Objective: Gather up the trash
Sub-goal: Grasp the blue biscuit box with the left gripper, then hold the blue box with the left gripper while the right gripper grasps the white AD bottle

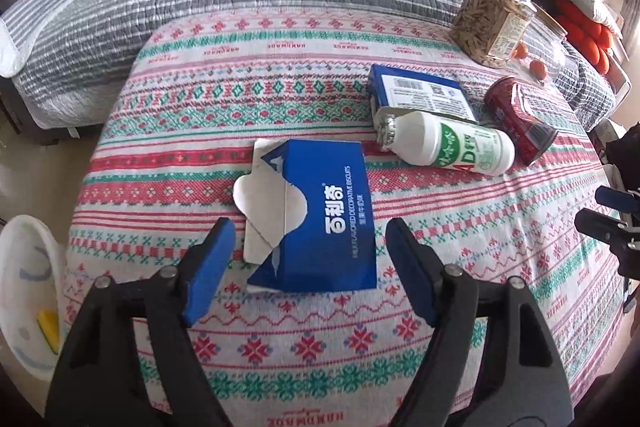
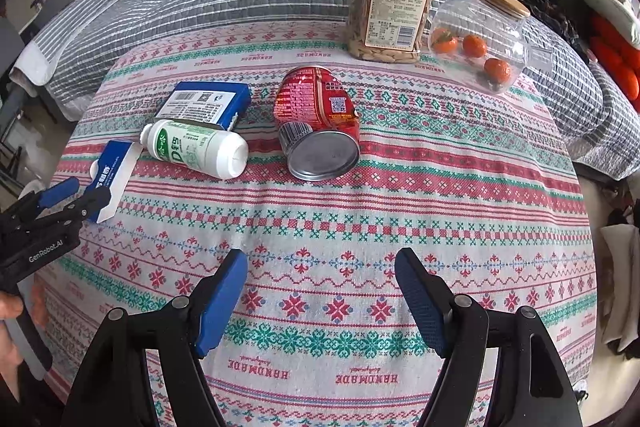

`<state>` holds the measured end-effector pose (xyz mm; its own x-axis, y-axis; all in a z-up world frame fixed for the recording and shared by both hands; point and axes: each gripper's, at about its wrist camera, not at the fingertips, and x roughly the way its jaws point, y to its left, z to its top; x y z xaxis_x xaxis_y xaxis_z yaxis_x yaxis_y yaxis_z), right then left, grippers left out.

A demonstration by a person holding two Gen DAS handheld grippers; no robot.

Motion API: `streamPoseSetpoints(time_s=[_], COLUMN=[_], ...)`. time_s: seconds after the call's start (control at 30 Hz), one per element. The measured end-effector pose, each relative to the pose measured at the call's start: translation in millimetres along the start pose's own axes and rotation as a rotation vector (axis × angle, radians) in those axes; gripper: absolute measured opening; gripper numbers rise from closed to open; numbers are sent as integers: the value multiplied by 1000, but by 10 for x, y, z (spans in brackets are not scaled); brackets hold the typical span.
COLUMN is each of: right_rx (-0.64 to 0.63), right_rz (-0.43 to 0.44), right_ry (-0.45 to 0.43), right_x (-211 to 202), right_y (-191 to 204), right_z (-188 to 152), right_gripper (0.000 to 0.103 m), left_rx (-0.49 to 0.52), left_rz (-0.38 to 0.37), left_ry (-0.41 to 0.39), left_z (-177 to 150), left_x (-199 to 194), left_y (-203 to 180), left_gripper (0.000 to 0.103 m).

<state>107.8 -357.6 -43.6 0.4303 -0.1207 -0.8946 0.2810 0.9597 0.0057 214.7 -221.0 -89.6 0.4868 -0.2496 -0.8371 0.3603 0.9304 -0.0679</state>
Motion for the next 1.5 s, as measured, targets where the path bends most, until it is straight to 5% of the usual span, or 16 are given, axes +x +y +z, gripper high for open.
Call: streamPoseSetpoints(time_s=[0.3, 0.83, 1.13, 1.23, 1.3, 1.37, 1.47, 1.5], right_rx=[0, -207, -280, -285, -299, -316, -328, -326], right_rz=[0, 111, 77, 93, 86, 95, 103, 109], right_ry=[11, -44, 9, 17, 30, 35, 41, 45], right_x=[67, 314, 662, 701, 711, 681, 599, 563], right_y=[30, 706, 906, 908, 918, 927, 914, 904], right_z=[59, 576, 628, 577, 526, 472, 387, 353], right_gripper=[78, 78, 77, 63, 42, 35, 9, 9], left_rx=[0, -80, -89, -100, -107, -112, -115, -117], left_rz=[-4, 52, 70, 67, 62, 58, 58, 59], left_ry=[33, -4, 1, 4, 6, 6, -2, -5], left_z=[-19, -187, -299, -353, -385, -426, -477, -499], left_x=[23, -615, -742, -760, -775, -804, -866, -891], left_y=[-27, 659, 853, 891, 899, 912, 931, 941], left_gripper=[49, 49, 49, 49, 49, 49, 49, 49])
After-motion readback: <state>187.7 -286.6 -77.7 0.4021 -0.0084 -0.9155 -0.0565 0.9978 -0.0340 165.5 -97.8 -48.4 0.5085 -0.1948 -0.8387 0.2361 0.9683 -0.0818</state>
